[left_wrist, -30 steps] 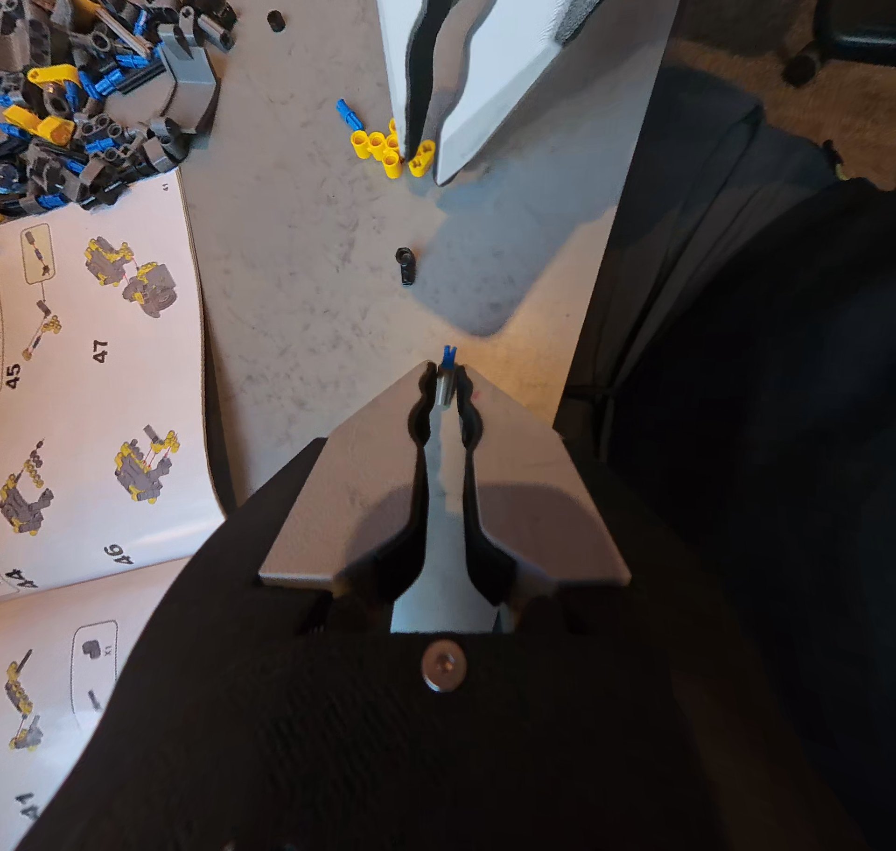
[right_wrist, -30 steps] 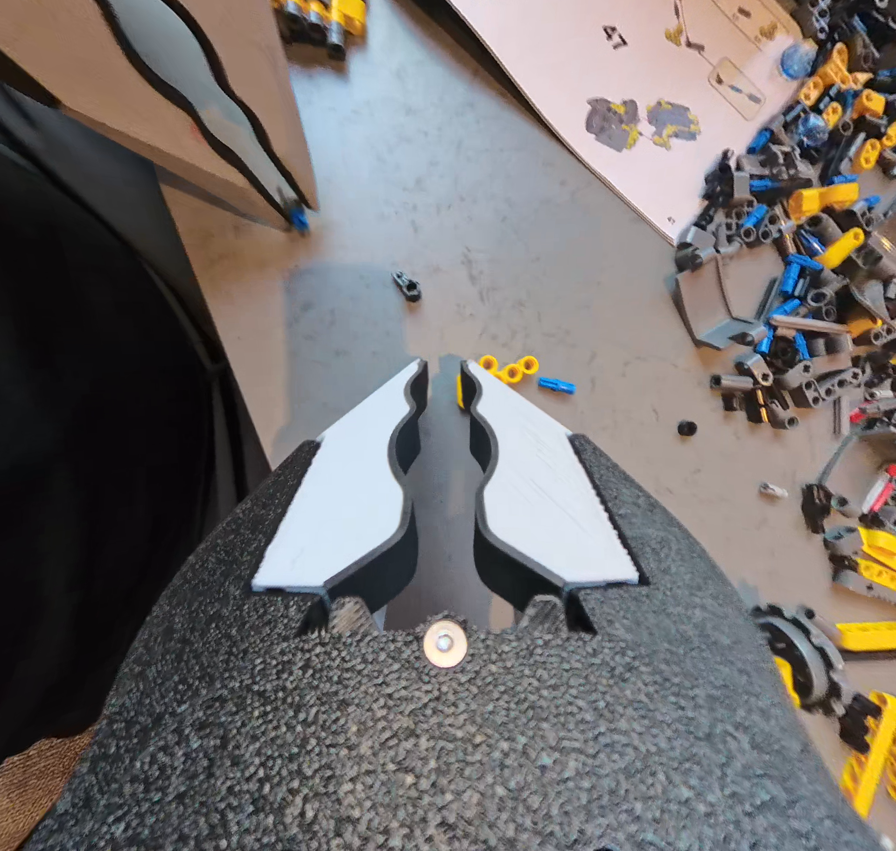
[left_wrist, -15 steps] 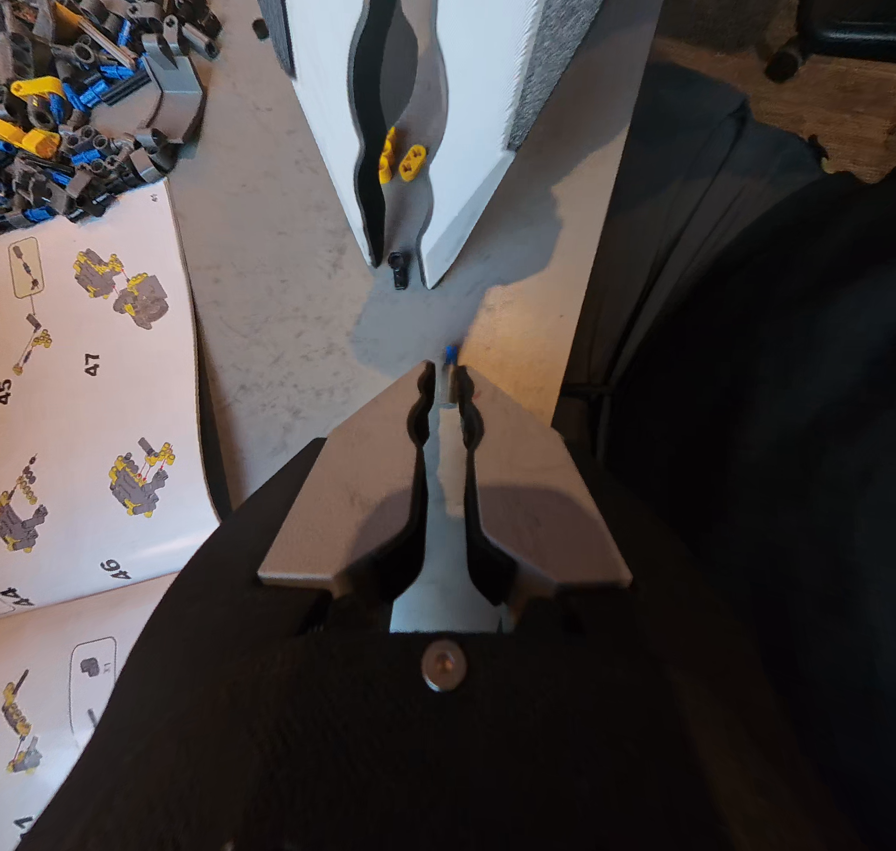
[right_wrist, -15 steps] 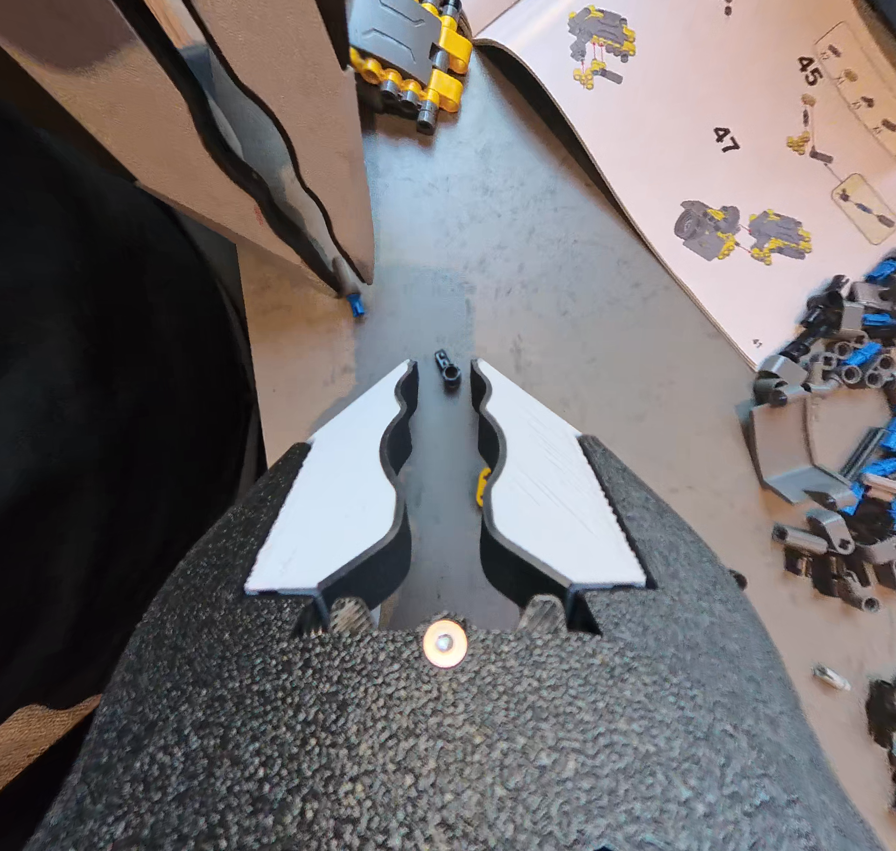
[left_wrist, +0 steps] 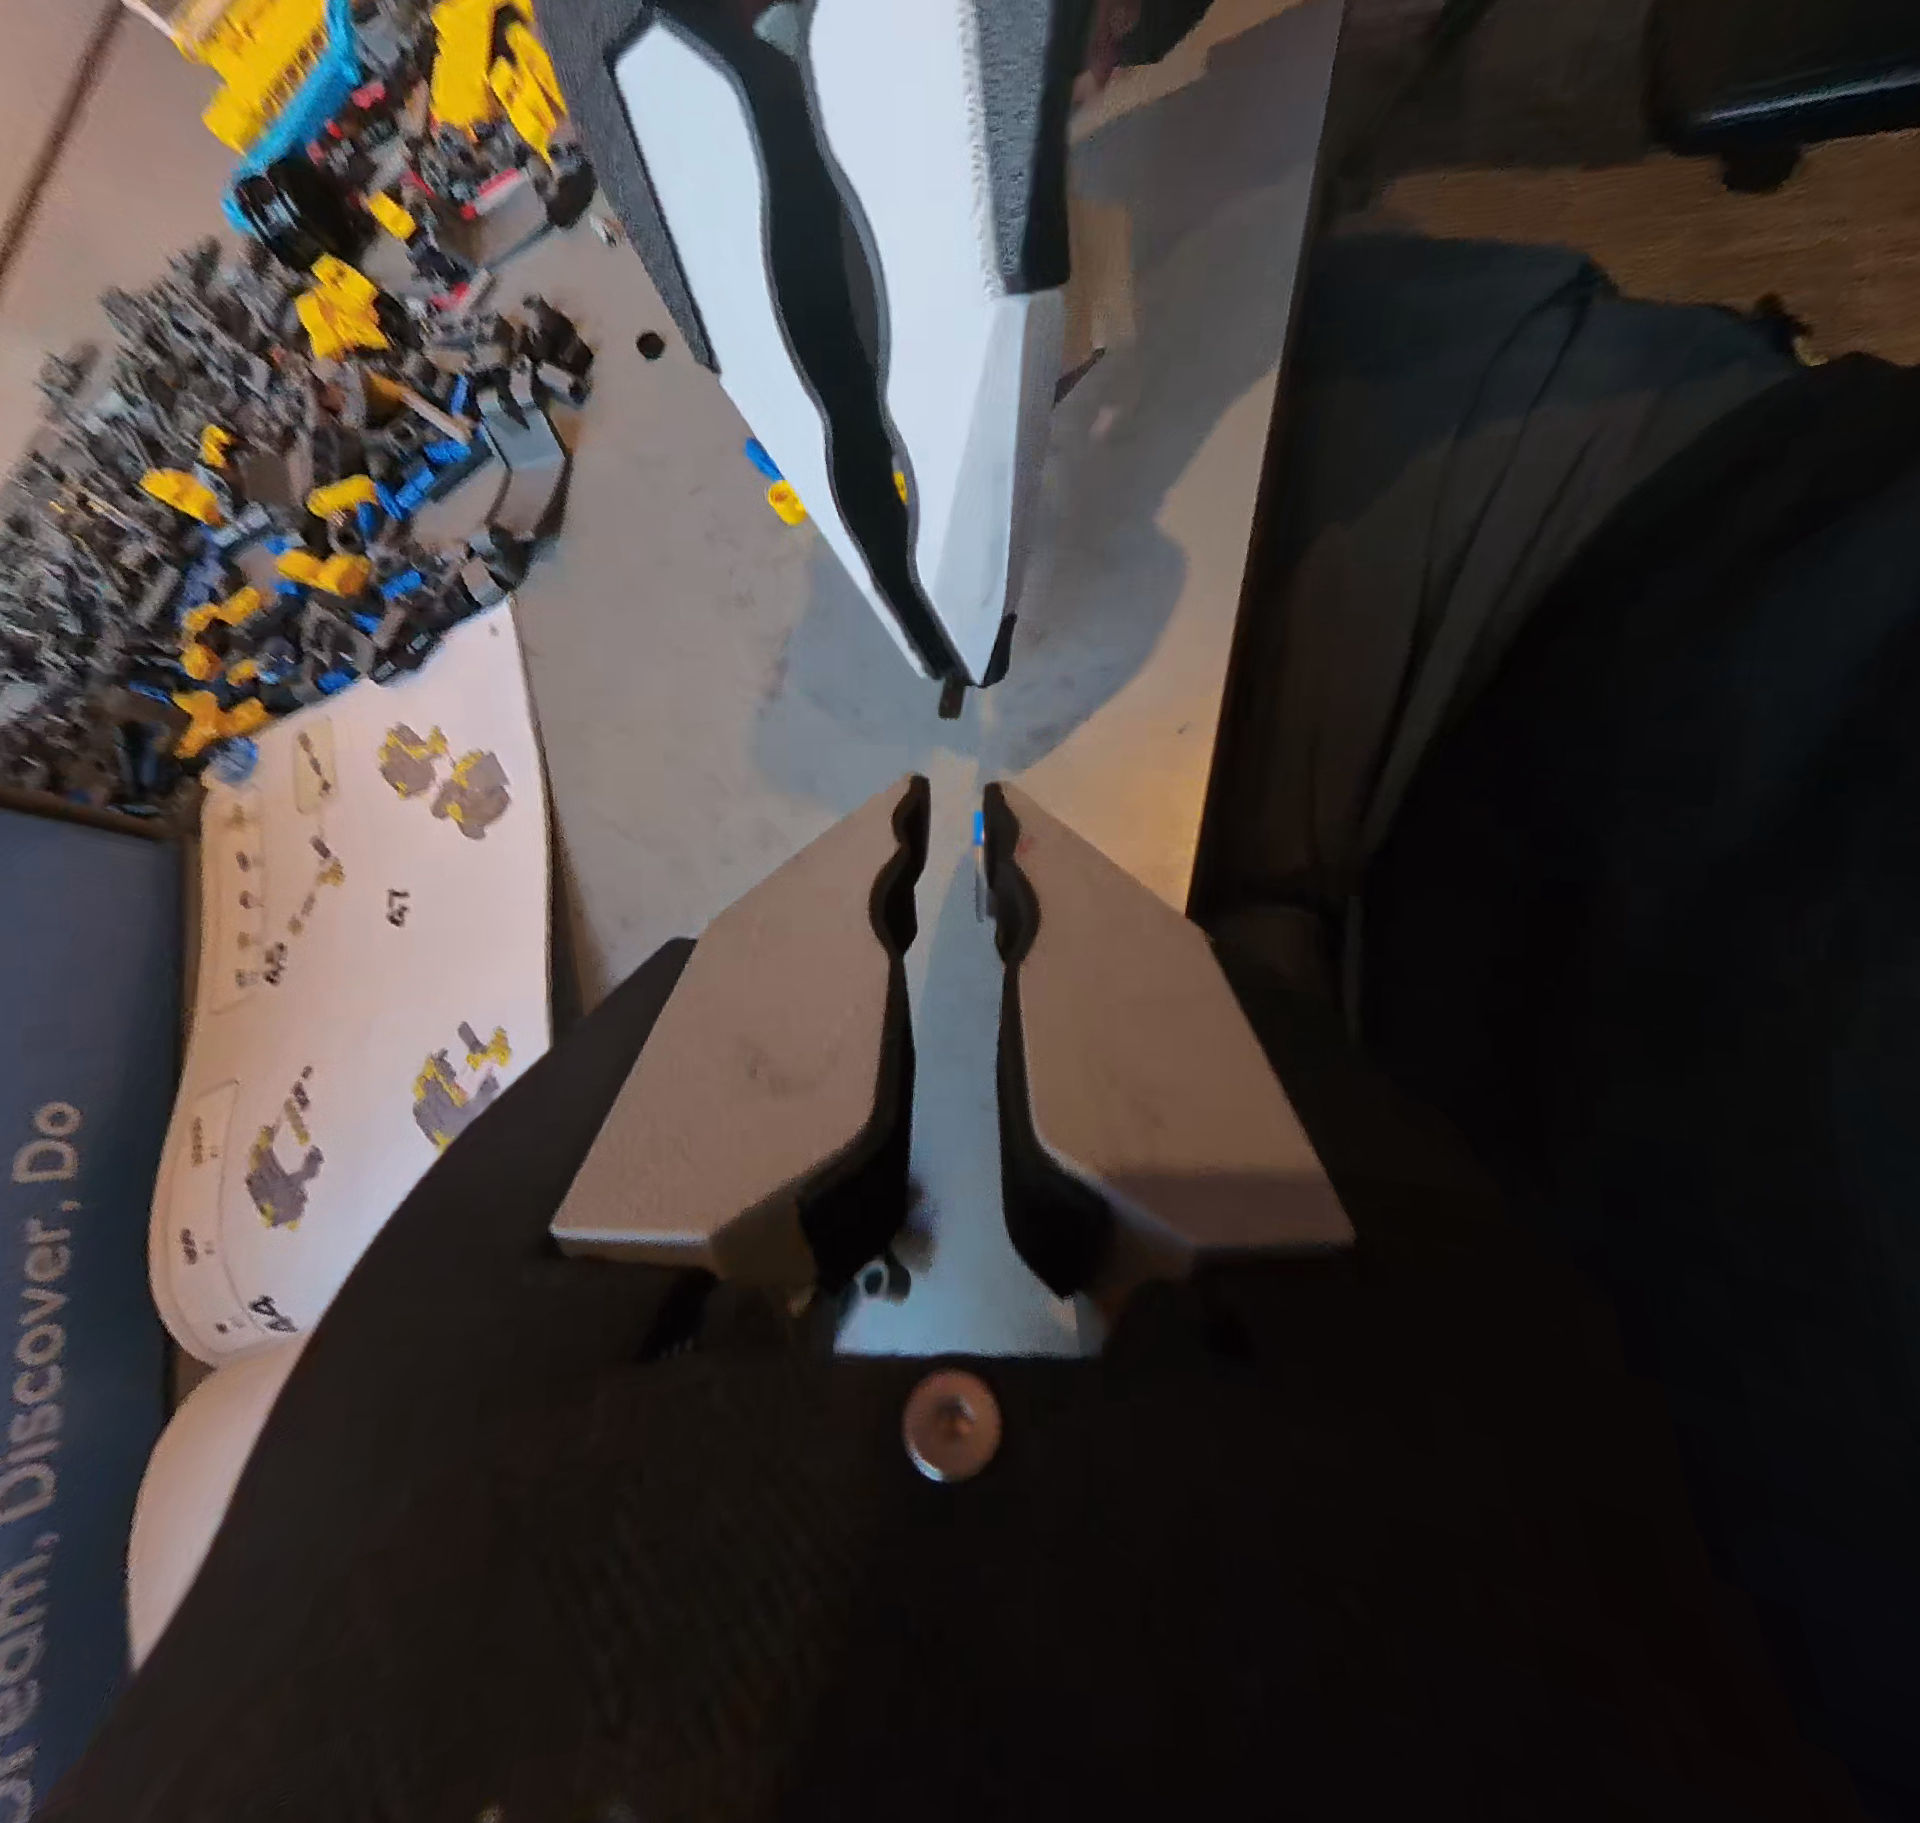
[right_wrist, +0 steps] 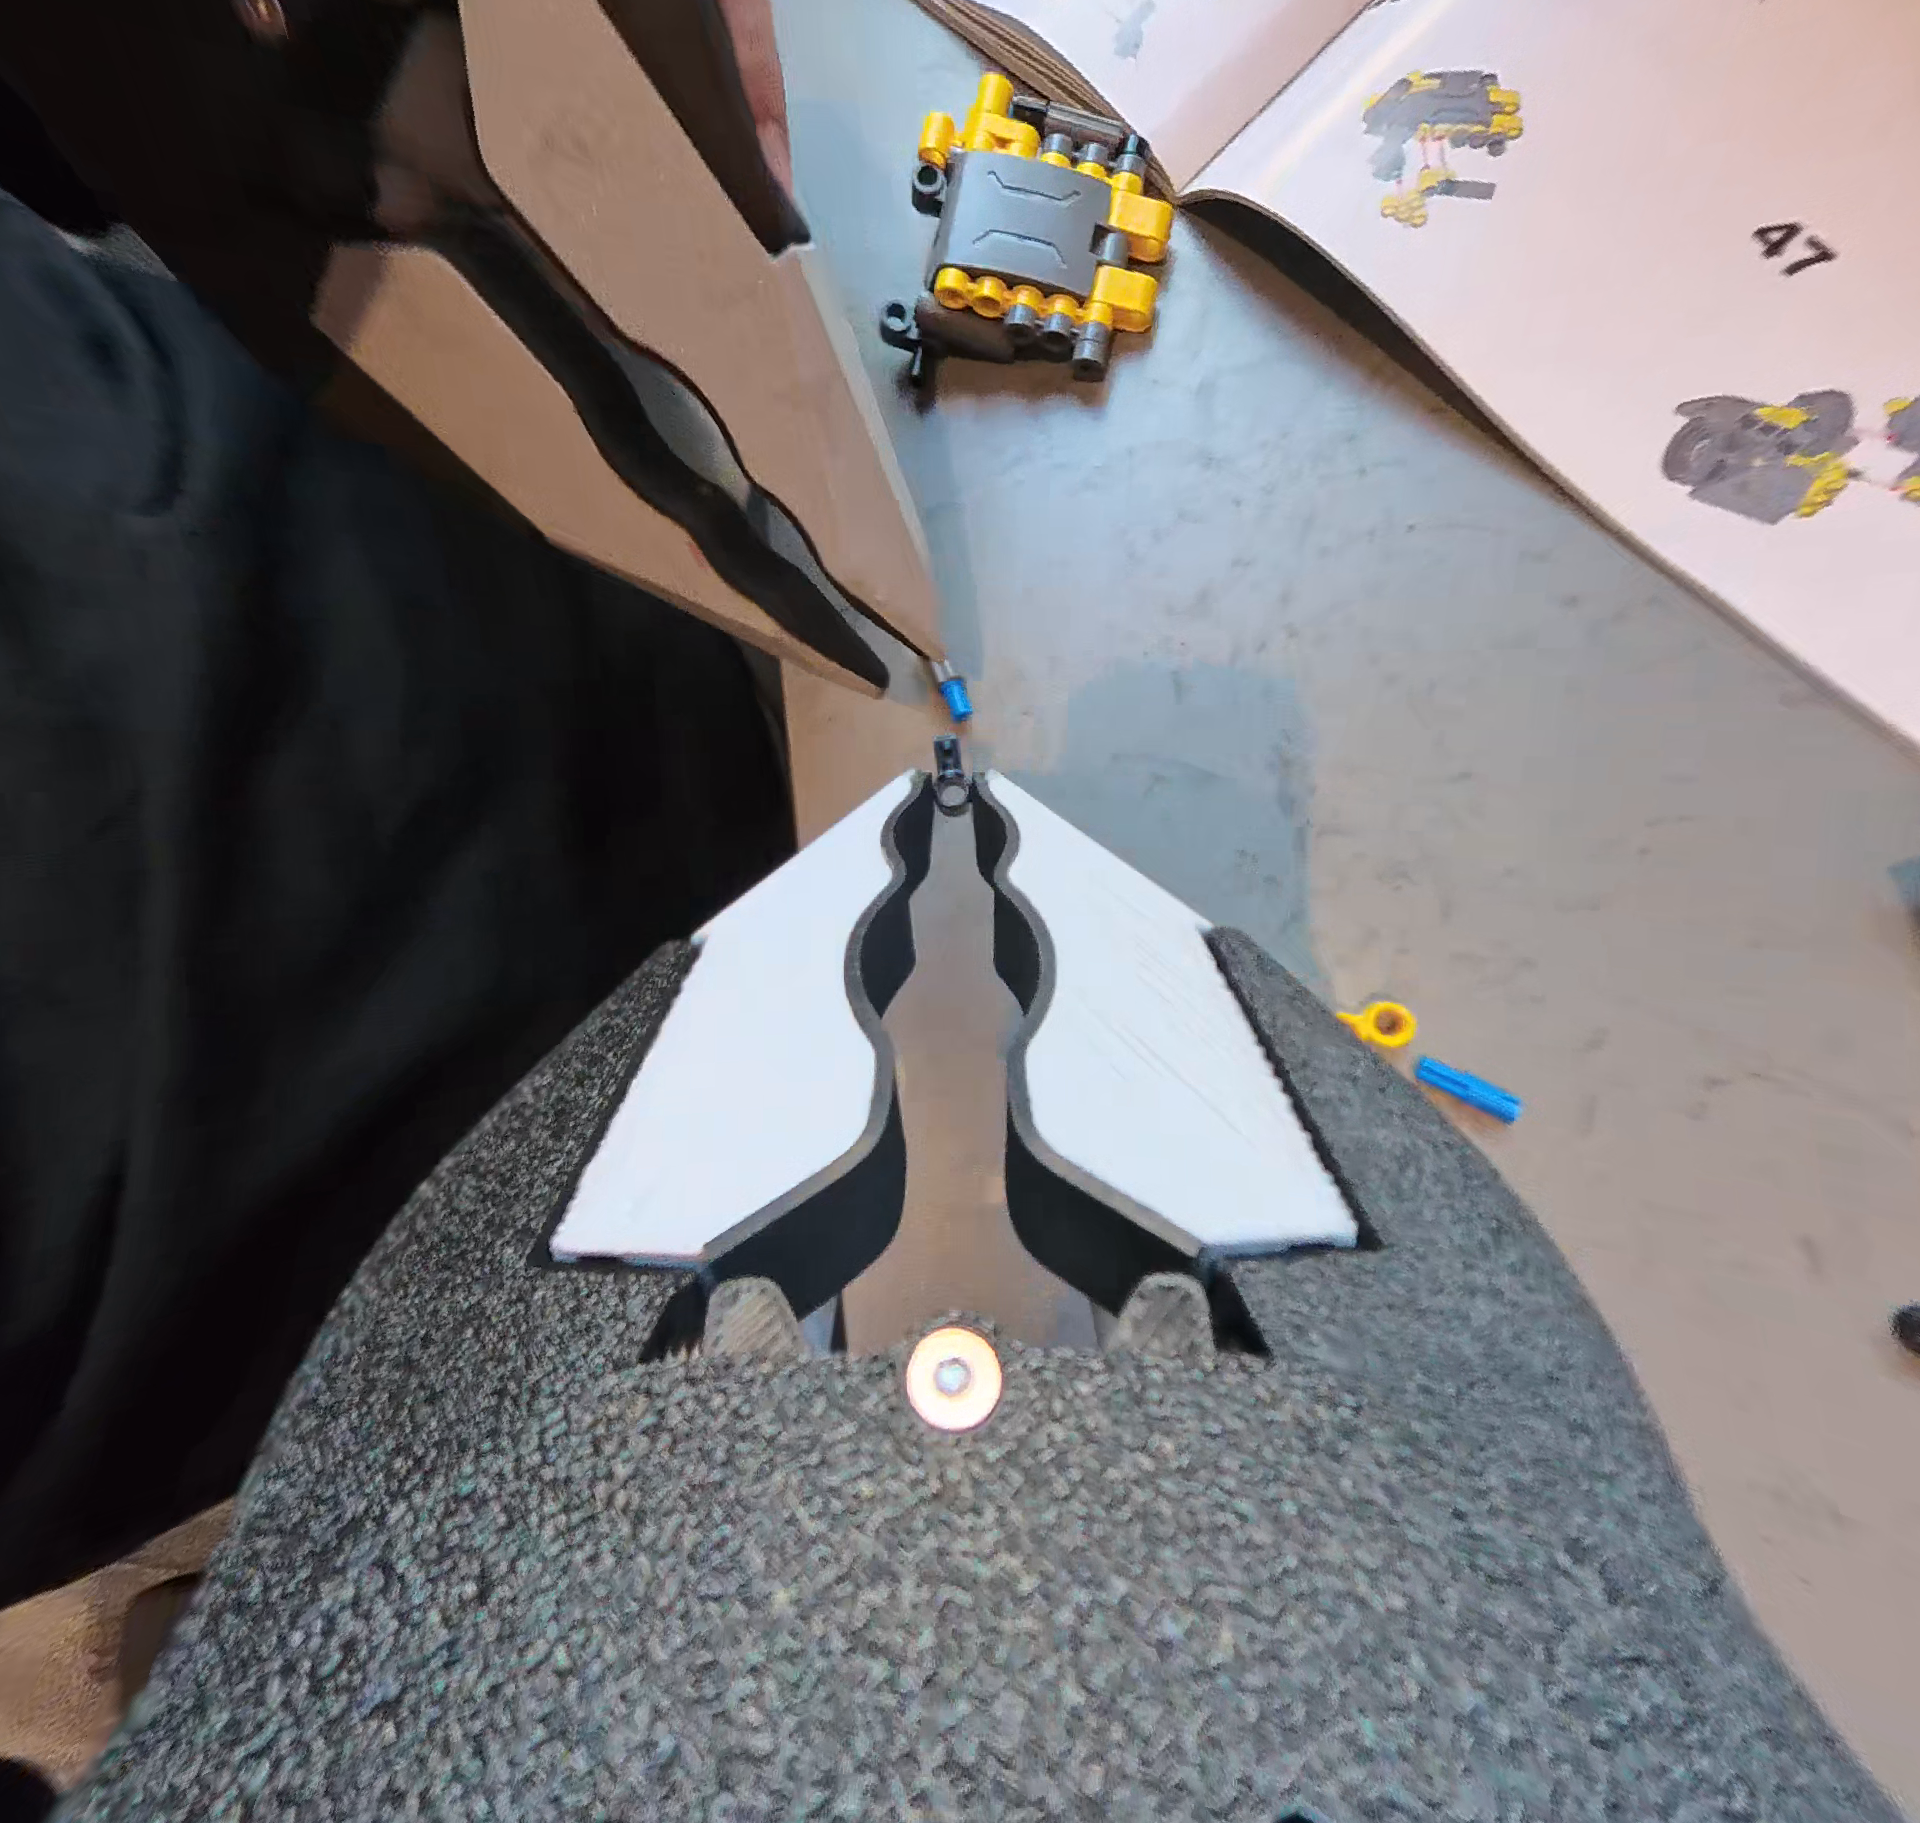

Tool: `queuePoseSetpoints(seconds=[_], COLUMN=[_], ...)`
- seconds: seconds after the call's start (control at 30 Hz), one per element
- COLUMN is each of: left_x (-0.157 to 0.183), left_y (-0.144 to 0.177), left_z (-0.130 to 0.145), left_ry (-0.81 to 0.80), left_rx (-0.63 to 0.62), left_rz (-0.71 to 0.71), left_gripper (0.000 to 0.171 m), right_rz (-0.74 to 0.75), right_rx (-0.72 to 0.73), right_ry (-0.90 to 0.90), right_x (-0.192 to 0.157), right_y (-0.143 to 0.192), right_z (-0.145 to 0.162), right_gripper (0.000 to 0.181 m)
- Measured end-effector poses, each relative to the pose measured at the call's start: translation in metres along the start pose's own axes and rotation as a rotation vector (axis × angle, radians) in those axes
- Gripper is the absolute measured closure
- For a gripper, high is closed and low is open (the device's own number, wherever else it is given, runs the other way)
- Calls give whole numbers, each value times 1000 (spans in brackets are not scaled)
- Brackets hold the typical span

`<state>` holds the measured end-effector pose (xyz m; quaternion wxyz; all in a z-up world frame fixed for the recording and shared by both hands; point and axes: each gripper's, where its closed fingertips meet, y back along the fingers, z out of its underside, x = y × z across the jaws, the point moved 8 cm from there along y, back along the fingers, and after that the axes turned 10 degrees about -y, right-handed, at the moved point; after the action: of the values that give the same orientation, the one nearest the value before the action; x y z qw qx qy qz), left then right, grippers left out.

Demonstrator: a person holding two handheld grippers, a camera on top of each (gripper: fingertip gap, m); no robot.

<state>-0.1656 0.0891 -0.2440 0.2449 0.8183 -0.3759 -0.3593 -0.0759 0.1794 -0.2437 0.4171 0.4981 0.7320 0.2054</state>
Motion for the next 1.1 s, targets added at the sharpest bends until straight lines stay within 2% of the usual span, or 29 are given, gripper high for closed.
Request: queuePoseSetpoints(seconds=[0.17, 0.27, 0.43, 0.53, 0.63, 0.77, 0.9, 1.1], left_x=[4, 6, 7, 5, 4, 3, 0, -8], left_y=[-3, -7, -10, -14, -16, -17, -16, -11], left_z=[-12, -17, -17, -12, -8, -10, -11, -10], left_ry=[-96, -134, -143, 22, 188, 312, 471, 674], left_rx=[33, 34, 21, -4, 16, 68, 148, 292], left_rz=[-59, -74, -133, -127, -85, -31, 59, 174], left_gripper=[164, 169, 170, 171, 171, 171, 171, 171], right_rz=[-92, -137, -126, 31, 196, 276, 443, 630], right_rx=[21, 50, 93, 139, 193, 294, 357, 349], right_ry=[-94, -117, -177, -171, -115, -84, 98, 246], right_x=[0, -3, 0, 3, -5, -23, -37, -48], right_y=[4, 6, 8, 14, 16, 8, 9, 9], right_z=[2, 2, 4, 11, 19, 21, 23, 30], right_gripper=[175, 175, 175, 165, 164, 163, 160, 161])
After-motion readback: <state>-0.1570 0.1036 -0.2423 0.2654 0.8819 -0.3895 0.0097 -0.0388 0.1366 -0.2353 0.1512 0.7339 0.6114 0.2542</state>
